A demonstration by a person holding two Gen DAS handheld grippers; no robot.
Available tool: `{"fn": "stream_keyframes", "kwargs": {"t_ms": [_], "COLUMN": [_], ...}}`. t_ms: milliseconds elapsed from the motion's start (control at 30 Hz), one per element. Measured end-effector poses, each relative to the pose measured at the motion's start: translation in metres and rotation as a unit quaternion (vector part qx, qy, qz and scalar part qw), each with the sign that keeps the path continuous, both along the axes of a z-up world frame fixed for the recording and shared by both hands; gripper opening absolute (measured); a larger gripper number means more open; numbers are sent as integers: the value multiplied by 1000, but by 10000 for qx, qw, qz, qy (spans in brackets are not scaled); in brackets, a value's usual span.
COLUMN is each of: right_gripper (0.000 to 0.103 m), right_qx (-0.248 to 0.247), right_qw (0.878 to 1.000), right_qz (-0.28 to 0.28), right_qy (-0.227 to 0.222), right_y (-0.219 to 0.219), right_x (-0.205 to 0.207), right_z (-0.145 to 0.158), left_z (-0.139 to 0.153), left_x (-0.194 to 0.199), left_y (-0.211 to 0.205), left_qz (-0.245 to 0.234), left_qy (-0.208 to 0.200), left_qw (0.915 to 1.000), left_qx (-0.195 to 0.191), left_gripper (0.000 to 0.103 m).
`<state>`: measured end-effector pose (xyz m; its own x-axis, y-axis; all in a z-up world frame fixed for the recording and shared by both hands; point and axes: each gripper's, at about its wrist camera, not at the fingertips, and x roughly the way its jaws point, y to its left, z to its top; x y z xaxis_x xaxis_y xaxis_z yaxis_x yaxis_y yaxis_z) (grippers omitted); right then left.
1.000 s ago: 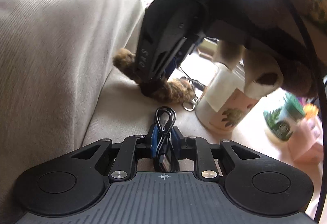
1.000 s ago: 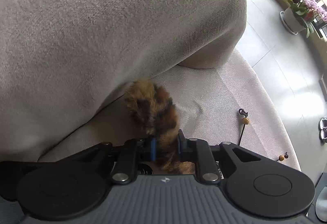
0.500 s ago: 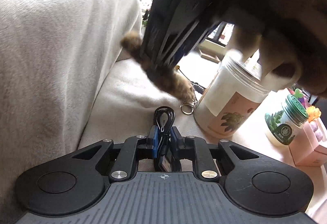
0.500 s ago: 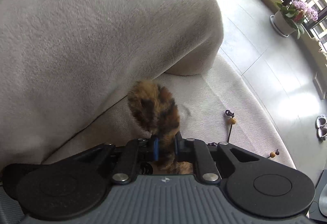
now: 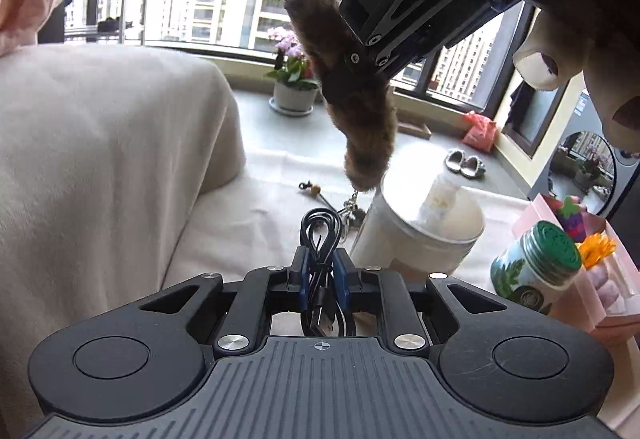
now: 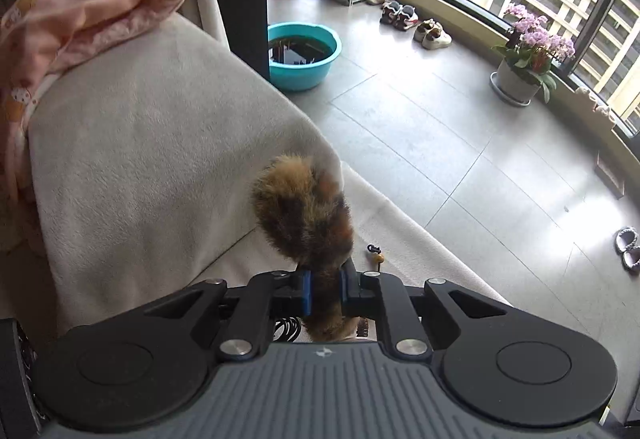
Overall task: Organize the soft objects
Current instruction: 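Lift the furry tail with the right tool while the left tool carries the cable toward the box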
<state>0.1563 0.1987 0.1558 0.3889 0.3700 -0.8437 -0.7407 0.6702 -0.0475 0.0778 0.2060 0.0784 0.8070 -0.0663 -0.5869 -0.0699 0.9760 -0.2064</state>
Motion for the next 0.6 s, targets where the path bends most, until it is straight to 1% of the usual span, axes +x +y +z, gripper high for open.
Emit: {"fn": "stream_keyframes", "kwargs": {"t_ms": [167, 367, 467, 600], "right_gripper": [12, 12, 12, 12], "right_qx": [420, 824, 982, 1152], "right_qw": [9989, 9956, 9937, 9910], "right_qz": [-102, -240, -279, -299], "right_qy": [-156, -368, -465, -615], "right_y": [-24, -41, -47, -60], "right_x": [-4, -11, -11, -15], "right_z": [21, 52, 69, 92], "left_z": [27, 50, 63, 82], "left_x": [-6, -5, -1, 2], "left_y": [1, 16, 17, 8], "left_qz": [96, 316, 401, 382], "left_qy": [-163, -185, -227, -354], "left_qw": [9997, 9992, 9983, 9967], "left_qx": [163, 162, 367, 622], "left_gripper": [18, 18, 18, 18]}}
